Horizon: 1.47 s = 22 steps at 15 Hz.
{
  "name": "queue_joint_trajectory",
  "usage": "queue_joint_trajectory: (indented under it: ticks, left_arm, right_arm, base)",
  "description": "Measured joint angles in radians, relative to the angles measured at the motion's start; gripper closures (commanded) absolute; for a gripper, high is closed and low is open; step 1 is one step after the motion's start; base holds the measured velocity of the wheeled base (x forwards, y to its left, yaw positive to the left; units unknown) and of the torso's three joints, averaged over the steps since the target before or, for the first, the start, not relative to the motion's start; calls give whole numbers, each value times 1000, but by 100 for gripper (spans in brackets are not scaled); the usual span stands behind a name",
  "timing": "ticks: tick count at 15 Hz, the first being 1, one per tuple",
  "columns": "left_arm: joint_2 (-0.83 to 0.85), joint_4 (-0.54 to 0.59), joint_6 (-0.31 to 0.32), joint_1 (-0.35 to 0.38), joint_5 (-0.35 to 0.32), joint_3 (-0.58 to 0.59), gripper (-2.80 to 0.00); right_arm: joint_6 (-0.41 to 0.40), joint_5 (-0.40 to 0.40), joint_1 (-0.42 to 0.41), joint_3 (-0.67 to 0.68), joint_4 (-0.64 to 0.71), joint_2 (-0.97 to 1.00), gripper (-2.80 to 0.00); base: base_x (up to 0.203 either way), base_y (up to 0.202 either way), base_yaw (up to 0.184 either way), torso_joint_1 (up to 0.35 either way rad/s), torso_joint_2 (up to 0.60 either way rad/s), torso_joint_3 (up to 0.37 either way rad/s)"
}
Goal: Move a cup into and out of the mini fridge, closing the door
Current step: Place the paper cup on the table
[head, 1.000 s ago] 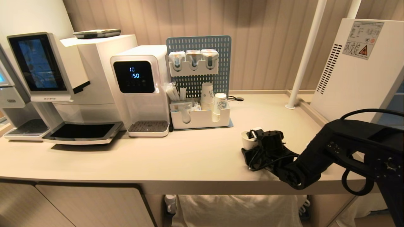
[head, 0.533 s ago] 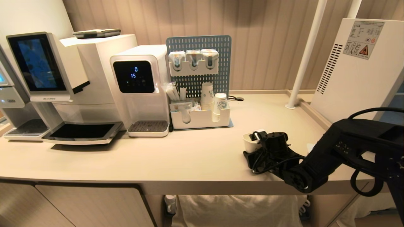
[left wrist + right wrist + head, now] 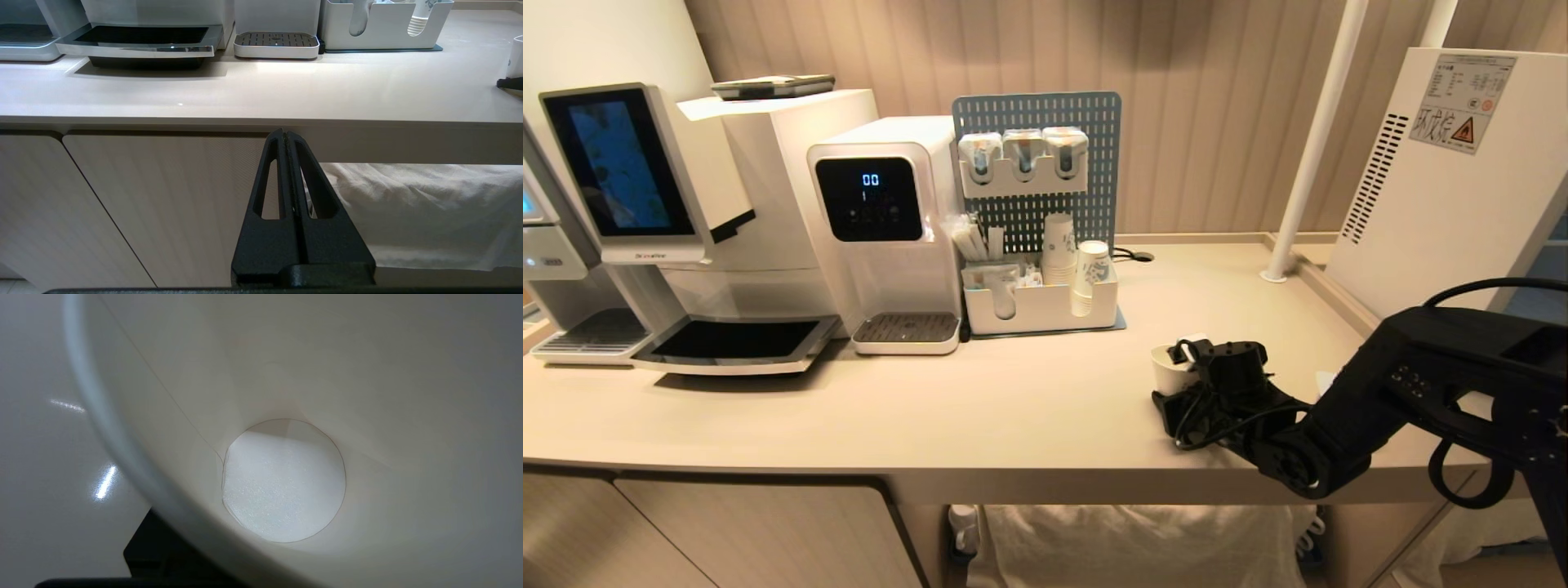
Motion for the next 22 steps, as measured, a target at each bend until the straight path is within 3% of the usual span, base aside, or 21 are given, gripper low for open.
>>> queue_joint_trajectory:
  ticks: [5,11,17,22]
  left_arm:
    - [0,0,0,0,0,0,0]
    - [0,0,0,0,0,0,0]
    - [0,0,0,0,0,0,0]
    - [0,0,0,0,0,0,0]
  right_arm:
    - [15,-11,1,-13,4,5,-280]
    - [97,-61,0,-72,45,14,-280]
    - [114,-63,1,-160,182,2,-280]
    - [136,-62,-3,-84,169,-39,-280]
  base:
    - [0,0,0,0,0,0]
    - [0,0,0,0,0,0]
    - [0,0,0,0,0,0]
    - [0,0,0,0,0,0]
